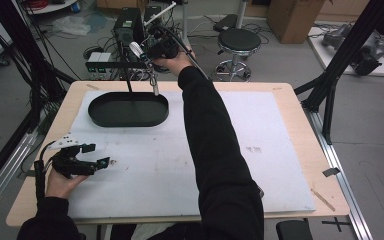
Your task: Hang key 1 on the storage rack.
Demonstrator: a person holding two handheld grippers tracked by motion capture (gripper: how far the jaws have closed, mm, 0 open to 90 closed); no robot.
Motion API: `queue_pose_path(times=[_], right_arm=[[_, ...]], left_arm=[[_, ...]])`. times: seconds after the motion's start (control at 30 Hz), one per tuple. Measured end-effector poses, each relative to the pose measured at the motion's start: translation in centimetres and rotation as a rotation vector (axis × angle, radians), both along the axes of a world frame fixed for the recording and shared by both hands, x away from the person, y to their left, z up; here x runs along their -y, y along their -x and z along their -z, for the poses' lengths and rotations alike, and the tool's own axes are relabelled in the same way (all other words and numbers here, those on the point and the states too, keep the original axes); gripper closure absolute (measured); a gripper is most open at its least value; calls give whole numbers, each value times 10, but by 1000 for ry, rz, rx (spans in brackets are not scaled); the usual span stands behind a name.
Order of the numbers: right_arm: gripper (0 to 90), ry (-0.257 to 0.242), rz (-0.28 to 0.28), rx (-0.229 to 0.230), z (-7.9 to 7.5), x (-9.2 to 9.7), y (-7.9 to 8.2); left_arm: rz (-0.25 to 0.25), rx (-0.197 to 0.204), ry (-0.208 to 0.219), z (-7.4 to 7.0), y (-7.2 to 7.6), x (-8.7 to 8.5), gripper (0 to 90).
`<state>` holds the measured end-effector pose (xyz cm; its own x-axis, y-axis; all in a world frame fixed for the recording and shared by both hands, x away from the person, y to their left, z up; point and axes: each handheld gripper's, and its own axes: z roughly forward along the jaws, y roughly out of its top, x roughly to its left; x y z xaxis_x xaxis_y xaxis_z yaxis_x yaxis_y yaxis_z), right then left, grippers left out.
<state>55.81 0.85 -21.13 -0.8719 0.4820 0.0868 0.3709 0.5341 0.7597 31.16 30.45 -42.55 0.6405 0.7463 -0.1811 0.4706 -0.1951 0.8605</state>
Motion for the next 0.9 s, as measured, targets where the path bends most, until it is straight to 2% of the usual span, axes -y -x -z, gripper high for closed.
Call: queue_pose_path(times=[0.2,0.3,0.47,0.9], right_arm=[[756,2,15,-4,9,-8,-7],[756,15,34,14,12,-11,-10],[756,-64,67,22,12,-6,-17],[755,-147,157,25,20,-1,-28]], left_arm=[[-1,-1,9,0,0,-1,113],[1,-8,9,1,-1,-1,113],[-1,-5,8,0,-1,-2,113],[-2,-5,12,0,-1,-2,113]])
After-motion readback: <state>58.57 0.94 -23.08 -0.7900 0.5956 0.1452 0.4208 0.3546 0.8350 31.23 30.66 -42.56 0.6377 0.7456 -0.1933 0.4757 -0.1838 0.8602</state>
